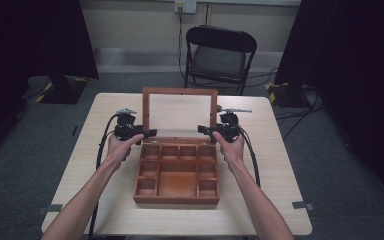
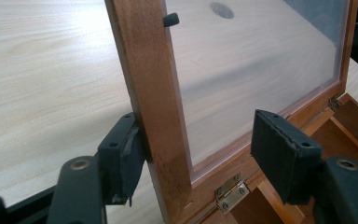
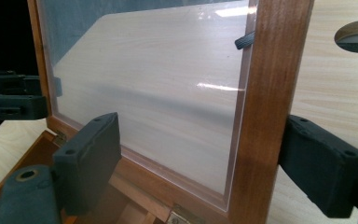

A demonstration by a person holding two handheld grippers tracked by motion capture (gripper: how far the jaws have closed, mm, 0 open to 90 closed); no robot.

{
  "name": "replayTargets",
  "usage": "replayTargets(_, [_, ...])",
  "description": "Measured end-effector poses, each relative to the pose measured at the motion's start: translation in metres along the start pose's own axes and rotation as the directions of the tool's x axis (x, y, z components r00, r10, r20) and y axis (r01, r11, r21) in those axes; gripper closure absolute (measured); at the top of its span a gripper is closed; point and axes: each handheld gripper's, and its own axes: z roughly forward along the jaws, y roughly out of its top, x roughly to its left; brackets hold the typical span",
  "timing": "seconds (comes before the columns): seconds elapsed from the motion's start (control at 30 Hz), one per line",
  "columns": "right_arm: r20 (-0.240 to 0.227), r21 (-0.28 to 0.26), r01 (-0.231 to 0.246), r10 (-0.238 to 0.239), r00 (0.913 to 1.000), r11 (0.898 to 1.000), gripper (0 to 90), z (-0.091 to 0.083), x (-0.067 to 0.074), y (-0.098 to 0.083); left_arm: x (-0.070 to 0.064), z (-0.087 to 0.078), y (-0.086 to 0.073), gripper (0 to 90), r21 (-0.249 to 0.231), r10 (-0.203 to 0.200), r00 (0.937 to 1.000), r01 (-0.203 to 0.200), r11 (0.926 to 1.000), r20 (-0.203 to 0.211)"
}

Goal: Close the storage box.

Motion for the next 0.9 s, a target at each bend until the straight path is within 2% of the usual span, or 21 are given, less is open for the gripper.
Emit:
replayTargets(0.2, [-0.006, 0.010, -0.011, 0.011, 0.9999, 1.000, 18.0, -0.004, 0.000, 0.002, -0.001, -0.003, 0.000, 41.9, -0.009, 0.007, 0.9999, -0.007, 0.9999, -0.010])
replayTargets(0.4, [0.016, -0.010, -0.012, 0.012, 0.9998, 1.000, 29.5, -0.007, 0.000, 0.001, 0.000, -0.007, 0.000, 46.7, -0.007, 0.018, 0.9998, -0.018, 0.9998, -0.014])
replayTargets(0.5, [0.030, -0.014, 0.002, -0.002, 0.9996, 1.000, 35.1, -0.009, 0.000, 0.001, 0.000, -0.009, 0.000, 49.3, -0.014, 0.021, 0.9996, -0.022, 0.9997, -0.016])
replayTargets(0.63, [0.029, -0.019, -0.008, 0.009, 0.9995, 1.000, 44.3, -0.014, -0.002, 0.001, 0.000, -0.012, 0.000, 50.8, -0.023, 0.024, 0.9996, -0.025, 0.9994, -0.013])
replayTargets(0.9, [0.046, -0.006, 0.036, -0.036, 0.9983, 0.999, 55.8, -0.021, -0.001, 0.002, -0.002, -0.017, 0.001, 53.7, -0.040, 0.029, 0.9996, -0.029, 0.9988, -0.005])
